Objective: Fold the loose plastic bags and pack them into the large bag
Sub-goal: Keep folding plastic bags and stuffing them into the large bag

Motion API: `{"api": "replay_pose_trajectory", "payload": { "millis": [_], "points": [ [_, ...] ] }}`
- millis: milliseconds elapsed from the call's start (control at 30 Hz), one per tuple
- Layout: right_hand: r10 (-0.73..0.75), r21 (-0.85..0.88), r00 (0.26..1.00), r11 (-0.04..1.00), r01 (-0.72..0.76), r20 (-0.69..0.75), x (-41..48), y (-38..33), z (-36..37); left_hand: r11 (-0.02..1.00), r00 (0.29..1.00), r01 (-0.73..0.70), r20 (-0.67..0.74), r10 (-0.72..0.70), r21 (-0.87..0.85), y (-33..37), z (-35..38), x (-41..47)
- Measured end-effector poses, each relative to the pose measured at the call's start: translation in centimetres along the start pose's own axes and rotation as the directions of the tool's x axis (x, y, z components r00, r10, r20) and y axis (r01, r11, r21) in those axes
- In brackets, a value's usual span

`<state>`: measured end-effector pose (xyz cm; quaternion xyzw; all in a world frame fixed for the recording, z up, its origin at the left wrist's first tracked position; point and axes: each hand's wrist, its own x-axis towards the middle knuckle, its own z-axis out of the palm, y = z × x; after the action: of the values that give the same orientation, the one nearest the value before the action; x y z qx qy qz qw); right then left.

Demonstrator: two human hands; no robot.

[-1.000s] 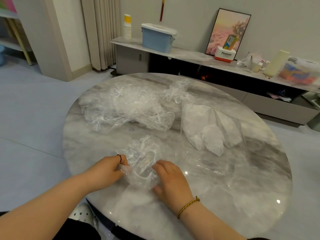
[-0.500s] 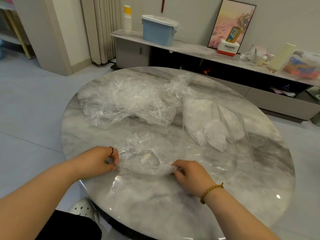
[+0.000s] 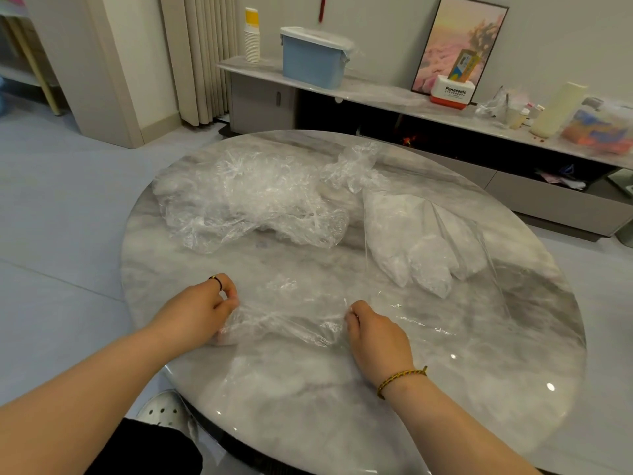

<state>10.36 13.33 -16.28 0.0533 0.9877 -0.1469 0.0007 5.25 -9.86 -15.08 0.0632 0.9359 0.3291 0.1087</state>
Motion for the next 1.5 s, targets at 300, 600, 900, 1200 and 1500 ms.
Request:
{"api": "replay_pose_trajectory", "payload": {
  "millis": [300,600,900,1200,1500],
  "points": [
    [0.059,-0.048,0.998,0.997,-0.059,0.000,0.0,-0.5,0.3,0.945,0.992,0.111,-0.095,-0.085,0.308,1.2,0.5,-0.3],
    [-0.274,-0.156,0.855,0.961,0.228,-0.440,0.0,-3.0,1.5,0.750,0.831,-0.375,-0.160,0.532,0.545,2.5,3.1,-0.7],
    [-0.403,-0.211,0.897,0.907,0.364,-0.181,0.2,-4.1,3.3,0.760,0.952,-0.302,0.135,0.276,0.575,2.6,6.3,-0.3],
    [-0.337,-0.177,0.941,0.928,0.326,-0.035,0.4,-3.2,4.9,0.780,0.943,-0.333,0.167,0.289,0.530,1.6,7.2,-0.1],
    [-0.341,-0.116,0.939,0.935,0.335,-0.043,0.5,-3.1,5.2,0.809,0.940,-0.337,0.215,0.263,0.481,1.7,7.0,0.1]
  ]
}}
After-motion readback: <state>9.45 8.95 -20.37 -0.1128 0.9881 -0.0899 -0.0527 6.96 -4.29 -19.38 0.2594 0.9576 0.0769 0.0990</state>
